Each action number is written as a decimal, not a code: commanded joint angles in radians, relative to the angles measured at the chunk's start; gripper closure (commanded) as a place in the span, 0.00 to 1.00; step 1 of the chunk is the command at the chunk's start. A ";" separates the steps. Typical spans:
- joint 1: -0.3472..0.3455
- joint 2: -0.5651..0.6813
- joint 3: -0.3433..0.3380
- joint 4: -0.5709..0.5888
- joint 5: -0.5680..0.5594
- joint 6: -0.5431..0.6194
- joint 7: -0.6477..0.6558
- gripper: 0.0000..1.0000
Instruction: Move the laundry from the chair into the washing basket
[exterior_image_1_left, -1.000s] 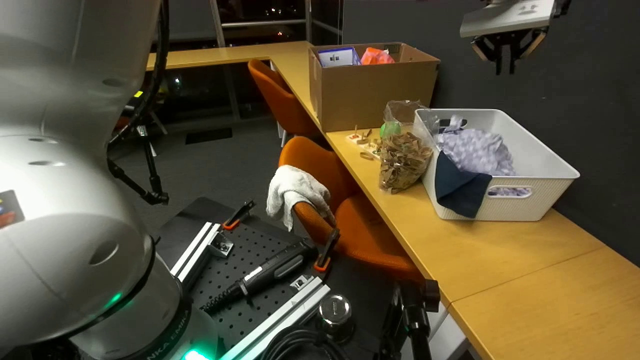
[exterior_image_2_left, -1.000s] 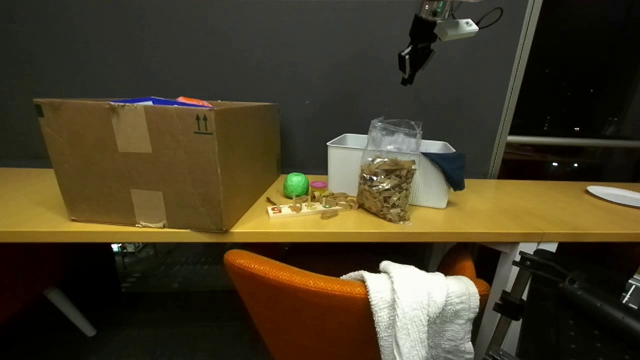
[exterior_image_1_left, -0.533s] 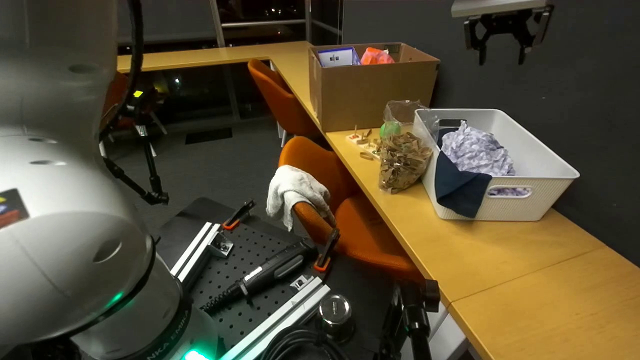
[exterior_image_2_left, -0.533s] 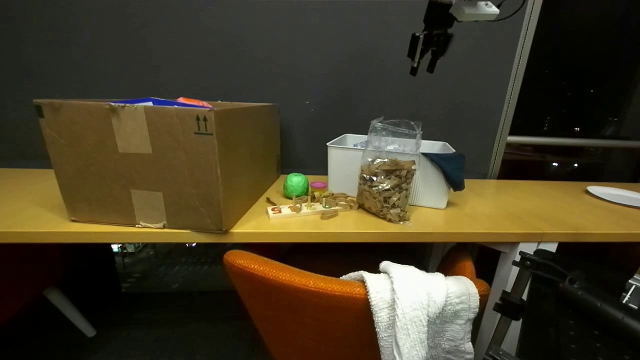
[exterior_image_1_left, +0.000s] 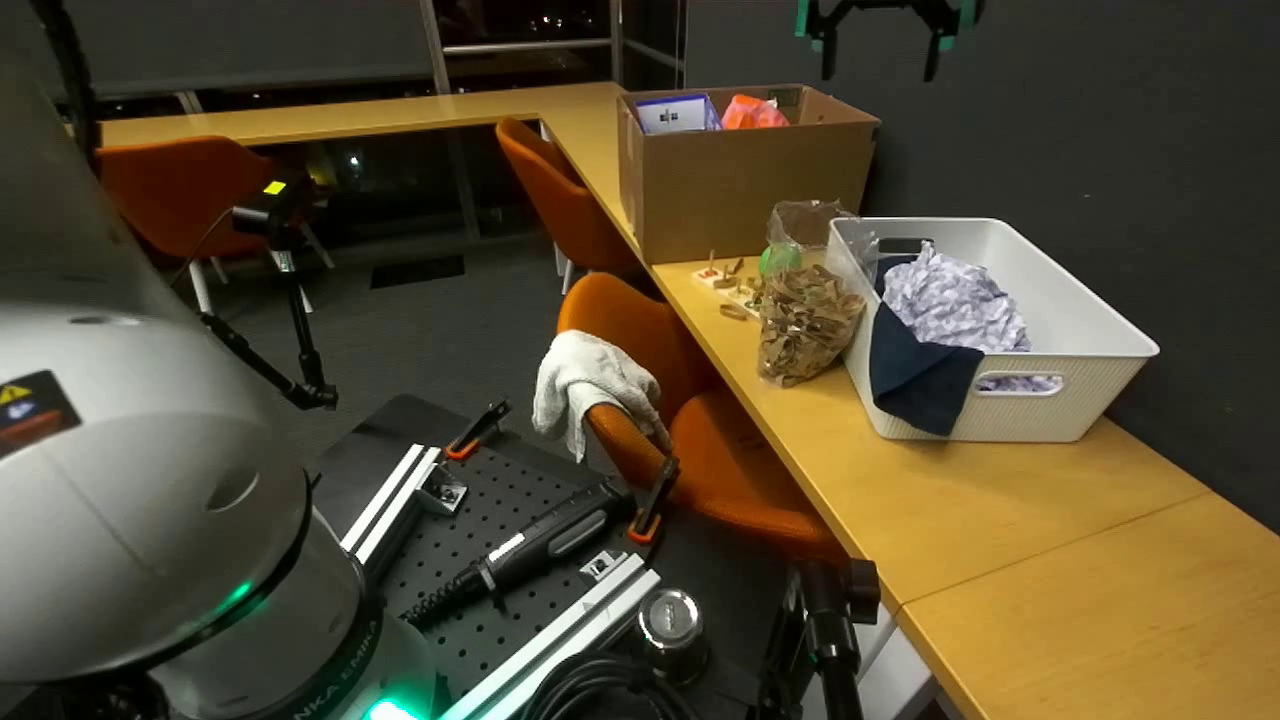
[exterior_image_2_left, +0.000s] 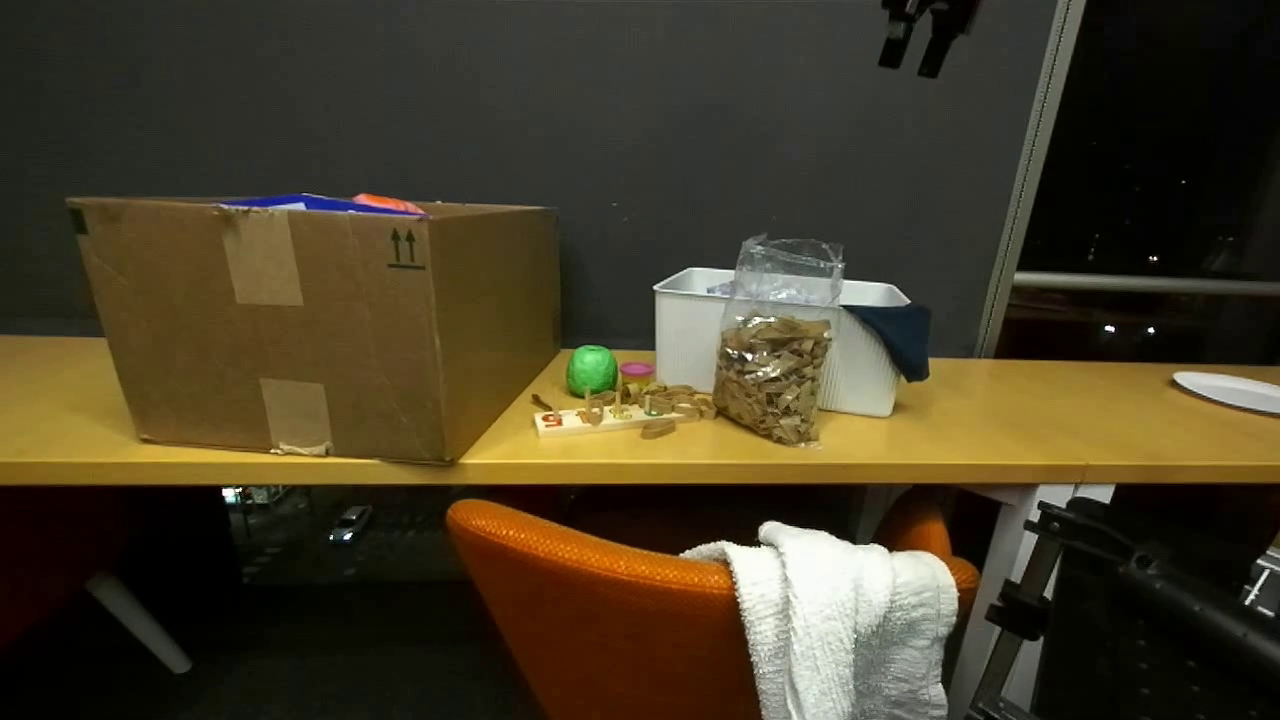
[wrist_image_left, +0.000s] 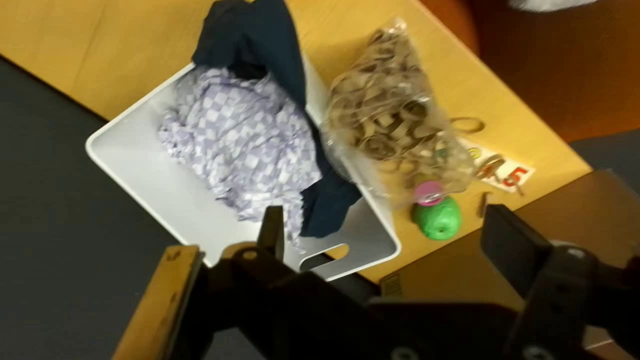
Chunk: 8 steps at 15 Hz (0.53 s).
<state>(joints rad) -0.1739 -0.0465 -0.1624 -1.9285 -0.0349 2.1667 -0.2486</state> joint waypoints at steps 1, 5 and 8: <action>0.055 -0.194 0.042 -0.163 0.081 -0.153 0.052 0.00; 0.128 -0.274 0.115 -0.272 0.164 -0.290 0.227 0.00; 0.150 -0.224 0.136 -0.339 0.210 -0.242 0.306 0.00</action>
<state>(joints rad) -0.0329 -0.3011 -0.0335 -2.2055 0.1290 1.8862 0.0032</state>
